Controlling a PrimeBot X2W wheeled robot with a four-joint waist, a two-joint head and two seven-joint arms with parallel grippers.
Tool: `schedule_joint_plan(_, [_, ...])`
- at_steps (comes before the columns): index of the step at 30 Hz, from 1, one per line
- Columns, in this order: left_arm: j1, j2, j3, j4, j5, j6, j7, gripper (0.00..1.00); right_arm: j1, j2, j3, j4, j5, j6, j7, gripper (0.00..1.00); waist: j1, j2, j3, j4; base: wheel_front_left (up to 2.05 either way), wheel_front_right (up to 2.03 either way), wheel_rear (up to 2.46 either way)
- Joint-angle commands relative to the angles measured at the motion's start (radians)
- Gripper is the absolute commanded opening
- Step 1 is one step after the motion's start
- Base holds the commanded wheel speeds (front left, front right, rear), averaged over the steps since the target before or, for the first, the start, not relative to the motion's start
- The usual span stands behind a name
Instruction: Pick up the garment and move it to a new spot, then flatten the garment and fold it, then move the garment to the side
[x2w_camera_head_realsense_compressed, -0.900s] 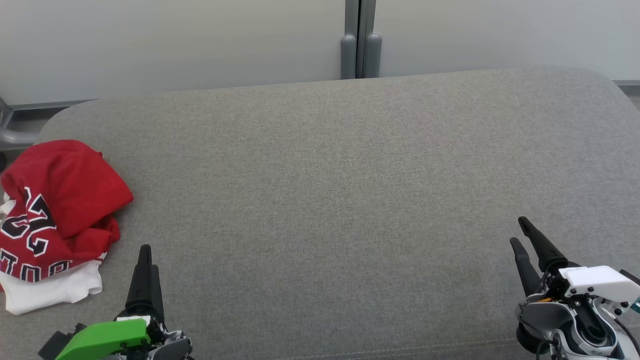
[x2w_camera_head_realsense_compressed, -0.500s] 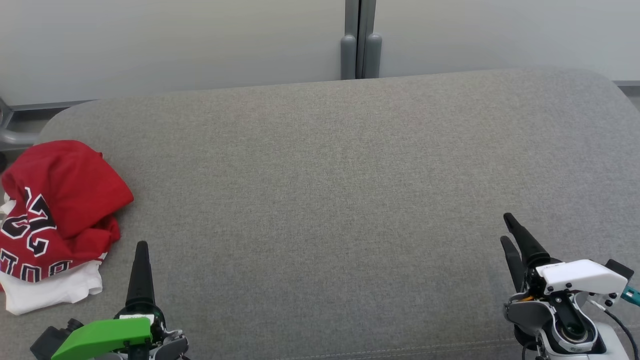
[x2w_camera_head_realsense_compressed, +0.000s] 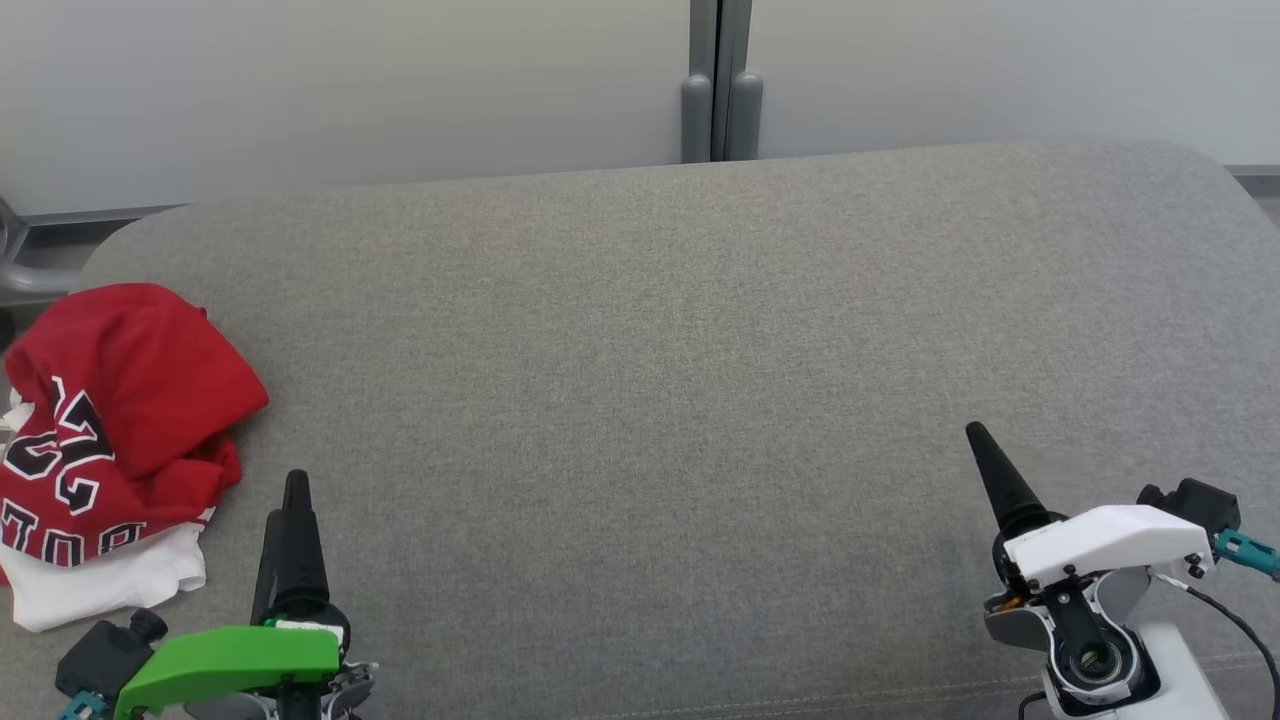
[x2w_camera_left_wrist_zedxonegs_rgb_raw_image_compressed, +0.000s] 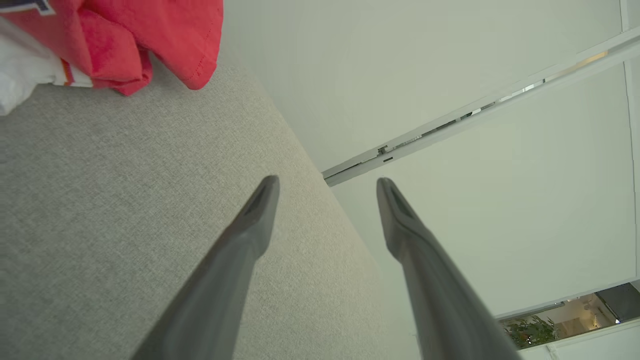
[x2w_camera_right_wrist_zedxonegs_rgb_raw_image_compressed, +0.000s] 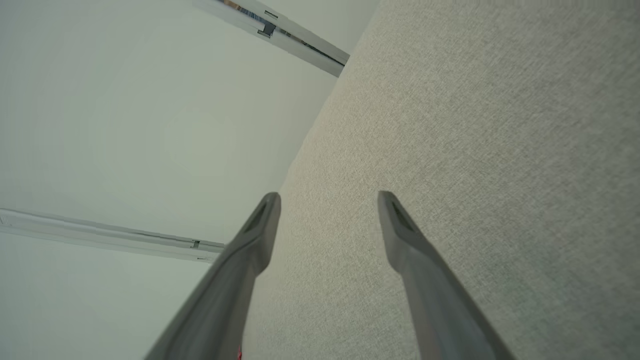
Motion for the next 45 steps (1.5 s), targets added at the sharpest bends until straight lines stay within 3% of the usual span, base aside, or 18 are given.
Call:
schedule_joint_plan(1, [-0.008,0.004,-0.003,-0.020,0.059,0.006,-0.008,1.00,-0.027,-0.009,0.014,-0.020,-0.061,0.000,-0.018,1.00,0.0000,0.0000,-0.001,0.000,0.00,0.00,0.00])
schedule_joint_plan(14, [-0.001,0.023,-0.016,-0.006,0.334,0.043,-0.030,1.00,-0.034,-0.008,0.060,-0.014,-0.339,0.000,-0.087,1.00,0.0000,0.0000,-0.008,0.001,0.00,0.00,0.00])
schedule_joint_plan(45, [-0.010,0.074,-0.062,0.036,0.700,0.068,-0.037,1.00,-0.062,-0.008,0.163,0.079,-0.729,0.001,-0.189,1.00,0.0000,0.0000,-0.019,0.002,0.00,0.00,0.00])
